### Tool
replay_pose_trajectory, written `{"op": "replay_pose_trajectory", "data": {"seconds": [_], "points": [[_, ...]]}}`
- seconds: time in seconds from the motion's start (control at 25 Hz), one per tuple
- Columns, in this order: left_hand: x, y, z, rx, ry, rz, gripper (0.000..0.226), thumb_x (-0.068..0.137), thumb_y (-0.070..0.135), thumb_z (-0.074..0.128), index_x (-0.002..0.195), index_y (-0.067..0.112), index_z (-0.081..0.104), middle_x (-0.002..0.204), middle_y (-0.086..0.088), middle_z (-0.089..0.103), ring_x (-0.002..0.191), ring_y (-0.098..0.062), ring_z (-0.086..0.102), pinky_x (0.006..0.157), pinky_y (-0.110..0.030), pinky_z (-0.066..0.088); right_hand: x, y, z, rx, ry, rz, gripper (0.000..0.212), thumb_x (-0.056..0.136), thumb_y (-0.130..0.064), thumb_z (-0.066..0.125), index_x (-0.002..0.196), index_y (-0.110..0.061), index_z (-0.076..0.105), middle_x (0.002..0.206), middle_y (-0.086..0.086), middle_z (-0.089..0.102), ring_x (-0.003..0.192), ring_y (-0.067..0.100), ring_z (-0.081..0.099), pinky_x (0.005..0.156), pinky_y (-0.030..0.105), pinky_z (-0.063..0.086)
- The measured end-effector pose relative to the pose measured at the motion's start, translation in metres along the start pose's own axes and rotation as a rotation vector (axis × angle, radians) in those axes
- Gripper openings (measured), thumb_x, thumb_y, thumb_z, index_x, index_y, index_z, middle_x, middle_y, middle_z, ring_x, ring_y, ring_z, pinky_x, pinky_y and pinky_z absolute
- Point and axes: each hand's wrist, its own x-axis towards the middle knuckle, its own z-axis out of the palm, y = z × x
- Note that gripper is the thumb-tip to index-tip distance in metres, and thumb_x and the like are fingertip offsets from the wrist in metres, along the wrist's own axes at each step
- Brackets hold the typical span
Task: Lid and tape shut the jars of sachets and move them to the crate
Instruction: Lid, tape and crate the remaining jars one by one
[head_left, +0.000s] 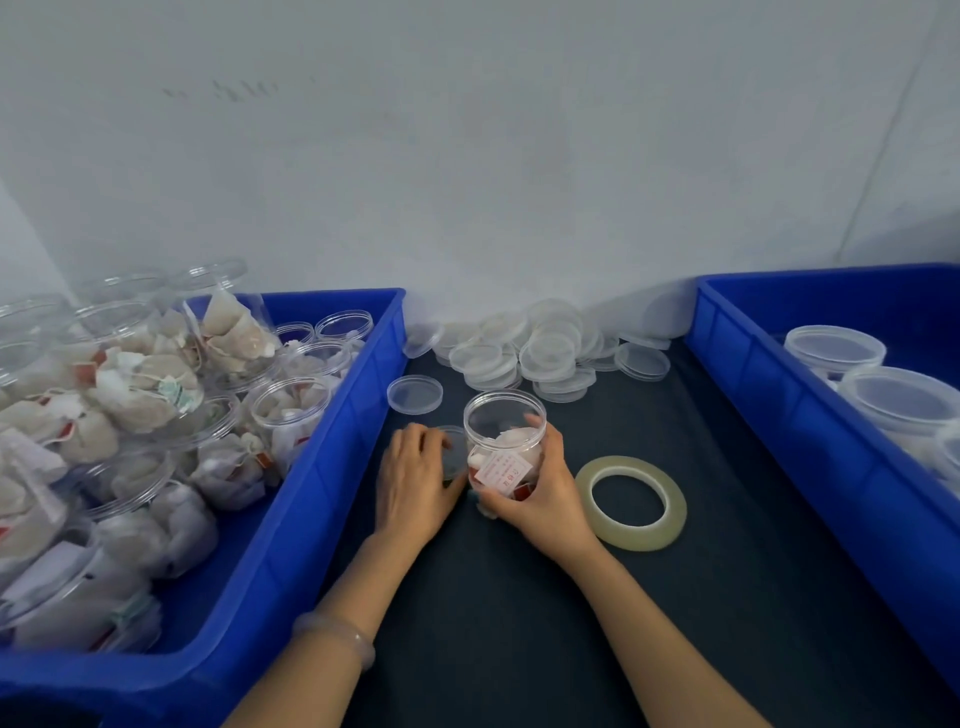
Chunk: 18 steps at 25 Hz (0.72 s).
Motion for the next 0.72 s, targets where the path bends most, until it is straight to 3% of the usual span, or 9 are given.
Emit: {"op": "replay_pose_trajectory", "data": {"seconds": [0.12, 0.32, 0.52, 0.6, 0.72], "points": [[0.005, -0.002, -0.005, -0.217, -0.214, -0.139, 0.074, 0.088, 0.044, 0.07, 0.149, 0.018, 0.037, 0.156, -0.009, 0.032, 0.144, -0.026, 0.029, 0.114, -0.039, 0.033, 0.0, 0.001, -0.002, 0.006, -0.033, 0.014, 0.094, 0.065, -0.018, 0.088, 0.136, -0.042, 0.031, 0.124, -0.008, 0.062, 0.108, 0.008, 0.065, 0.088, 0.029, 0.057], [0.027, 0.002, -0.056, -0.329, -0.224, -0.066, 0.107, 0.072, 0.037, 0.087, 0.156, 0.021, 0.022, 0.152, -0.006, 0.039, 0.136, -0.026, 0.04, 0.108, -0.04, 0.04, -0.001, 0.001, -0.003, 0.014, -0.027, 0.012, 0.091, 0.07, -0.017, 0.087, 0.132, -0.049, 0.03, 0.122, -0.009, 0.062, 0.107, 0.006, 0.065, 0.082, 0.022, 0.055], [0.036, 0.031, -0.111, 0.034, -0.048, 0.364, 0.118, 0.067, 0.037, 0.087, 0.157, 0.034, 0.011, 0.137, 0.001, 0.047, 0.123, -0.023, 0.042, 0.102, -0.034, 0.04, -0.002, 0.0, -0.003, 0.053, -0.034, 0.014, 0.087, 0.073, -0.014, 0.085, 0.131, -0.049, 0.031, 0.121, -0.005, 0.062, 0.105, 0.01, 0.067, 0.082, 0.028, 0.058], [0.039, 0.042, -0.12, -0.061, -0.126, 0.375, 0.123, 0.065, 0.047, 0.088, 0.157, 0.037, 0.008, 0.141, 0.005, 0.047, 0.127, -0.019, 0.038, 0.105, -0.03, 0.034, -0.002, 0.001, -0.004, 0.073, -0.039, 0.018, 0.087, 0.075, -0.012, 0.084, 0.137, -0.042, 0.031, 0.121, -0.003, 0.063, 0.105, 0.013, 0.067, 0.083, 0.031, 0.059], [0.048, 0.057, -0.12, -0.284, -0.338, 0.315, 0.103, 0.073, 0.051, 0.082, 0.155, 0.041, 0.02, 0.151, 0.009, 0.04, 0.136, -0.012, 0.039, 0.109, -0.03, 0.037, -0.002, 0.002, -0.004, 0.084, -0.037, 0.006, 0.086, 0.076, -0.012, 0.084, 0.141, -0.035, 0.032, 0.121, -0.008, 0.064, 0.108, 0.01, 0.066, 0.08, 0.024, 0.057]]}}
